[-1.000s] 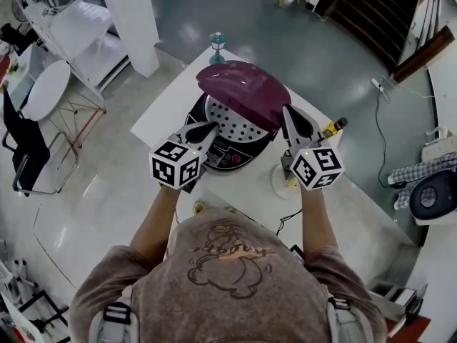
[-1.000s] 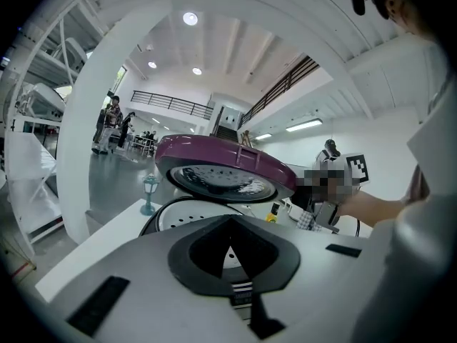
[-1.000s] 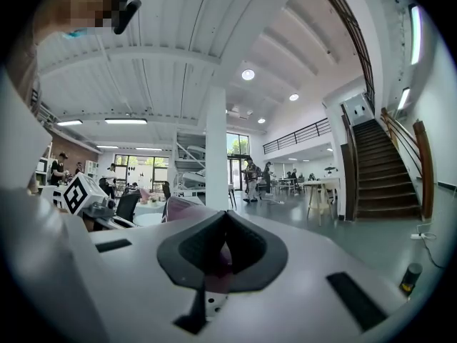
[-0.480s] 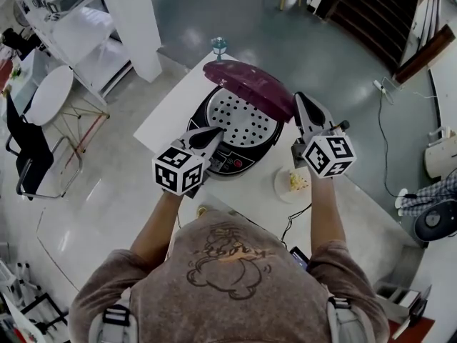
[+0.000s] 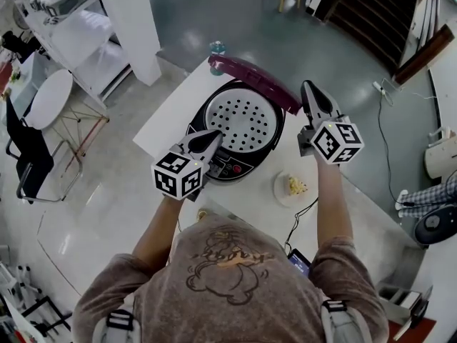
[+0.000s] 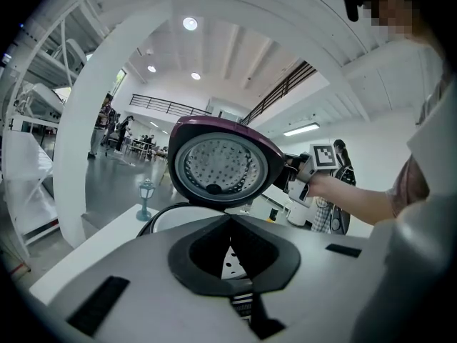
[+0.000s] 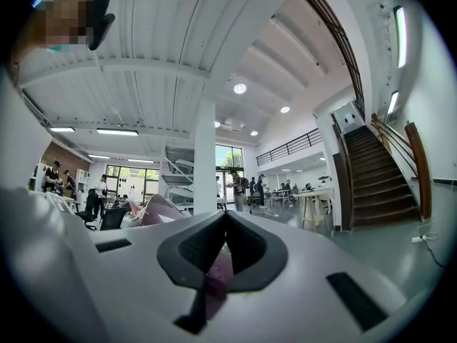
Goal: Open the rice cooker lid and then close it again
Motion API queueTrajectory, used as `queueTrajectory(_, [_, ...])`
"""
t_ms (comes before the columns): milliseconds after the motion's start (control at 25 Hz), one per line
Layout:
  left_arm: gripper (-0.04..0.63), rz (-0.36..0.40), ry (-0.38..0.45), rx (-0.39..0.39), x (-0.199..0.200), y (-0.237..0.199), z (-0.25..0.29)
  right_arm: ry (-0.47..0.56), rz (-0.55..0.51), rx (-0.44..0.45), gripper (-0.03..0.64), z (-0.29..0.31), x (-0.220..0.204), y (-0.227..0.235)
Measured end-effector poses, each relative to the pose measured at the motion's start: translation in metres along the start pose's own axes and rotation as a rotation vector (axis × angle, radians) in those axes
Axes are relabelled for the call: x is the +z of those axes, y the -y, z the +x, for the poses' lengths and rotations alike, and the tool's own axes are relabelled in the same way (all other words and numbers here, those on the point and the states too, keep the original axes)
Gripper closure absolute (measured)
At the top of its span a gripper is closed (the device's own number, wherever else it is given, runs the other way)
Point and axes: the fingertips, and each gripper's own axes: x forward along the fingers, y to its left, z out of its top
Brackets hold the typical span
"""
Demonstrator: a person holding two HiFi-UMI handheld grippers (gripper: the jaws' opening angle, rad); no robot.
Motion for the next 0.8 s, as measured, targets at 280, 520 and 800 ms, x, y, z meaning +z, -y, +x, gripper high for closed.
queueTrajectory(280, [0.574, 0.007, 0.006, -0.009, 0.002, 0.002, 0.008, 0.011, -0.035, -0.013, 0.614, 0.017, 0.016, 0.026])
queueTrajectory(520, [0.574, 0.007, 0.001, -0.006, 0.004, 0.0, 0.014, 0.017, -0.04, -0.06, 0.614, 0.027, 0.022, 0.057])
queueTrajectory(800, [0.575, 0.009, -0.011, 0.0, 0.003, -0.002, 0.018, 0.0, -0.032, -0.087, 0.614, 0.038, 0.02, 0.085])
